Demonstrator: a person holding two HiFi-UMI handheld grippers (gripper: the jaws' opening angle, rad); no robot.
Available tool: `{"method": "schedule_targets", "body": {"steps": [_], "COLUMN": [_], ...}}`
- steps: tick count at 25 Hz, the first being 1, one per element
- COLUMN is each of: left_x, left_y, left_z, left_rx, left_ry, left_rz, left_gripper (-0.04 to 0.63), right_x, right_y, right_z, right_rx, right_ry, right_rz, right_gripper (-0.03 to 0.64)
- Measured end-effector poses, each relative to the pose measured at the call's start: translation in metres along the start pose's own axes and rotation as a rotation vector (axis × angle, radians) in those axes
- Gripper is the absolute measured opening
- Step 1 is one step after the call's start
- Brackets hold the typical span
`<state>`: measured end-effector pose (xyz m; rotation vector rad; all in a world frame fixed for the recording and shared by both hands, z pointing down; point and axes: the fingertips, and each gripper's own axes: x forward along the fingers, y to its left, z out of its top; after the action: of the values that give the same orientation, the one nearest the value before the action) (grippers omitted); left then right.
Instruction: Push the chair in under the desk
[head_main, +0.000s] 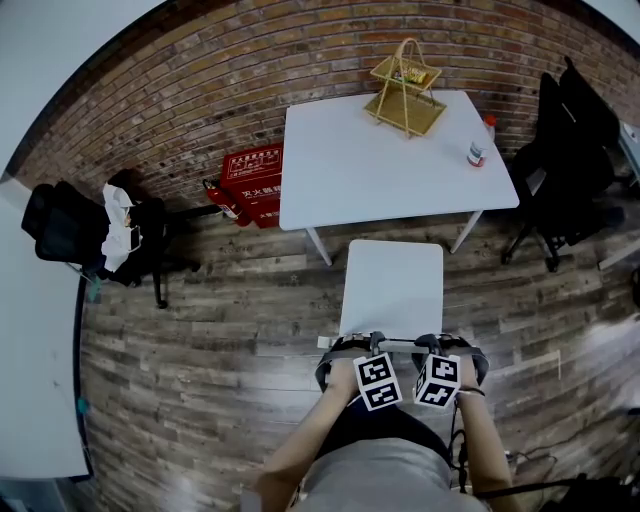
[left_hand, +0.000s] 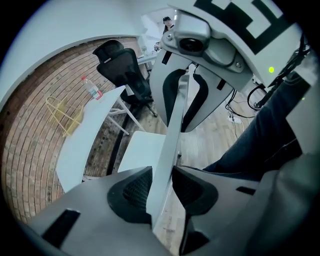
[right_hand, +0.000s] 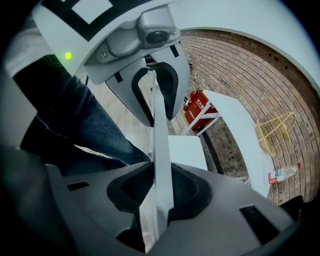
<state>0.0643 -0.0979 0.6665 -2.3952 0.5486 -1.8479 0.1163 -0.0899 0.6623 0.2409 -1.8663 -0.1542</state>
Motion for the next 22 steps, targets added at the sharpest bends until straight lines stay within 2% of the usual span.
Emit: {"method": "schedule_targets", "body": {"steps": [10, 22], "left_x": [0.021, 0.047], "left_y": [0.058, 0.136], "left_z": [0.02, 0.028], "left_rx": [0.001, 0.017], "left_ry": [-0.018, -0.028], "left_rz": [0.009, -0.008], "left_gripper": [0.132, 0.124], "right_x": [0.013, 0.033], "right_y": [-0.066, -0.147], "right_z": [-0.008, 0.007], "right_rx": [-0.023, -0.015], "right_ry": [0.028, 0.038], "right_rz": [0.015, 0.03], "right_gripper": [0.095, 0.095]}}
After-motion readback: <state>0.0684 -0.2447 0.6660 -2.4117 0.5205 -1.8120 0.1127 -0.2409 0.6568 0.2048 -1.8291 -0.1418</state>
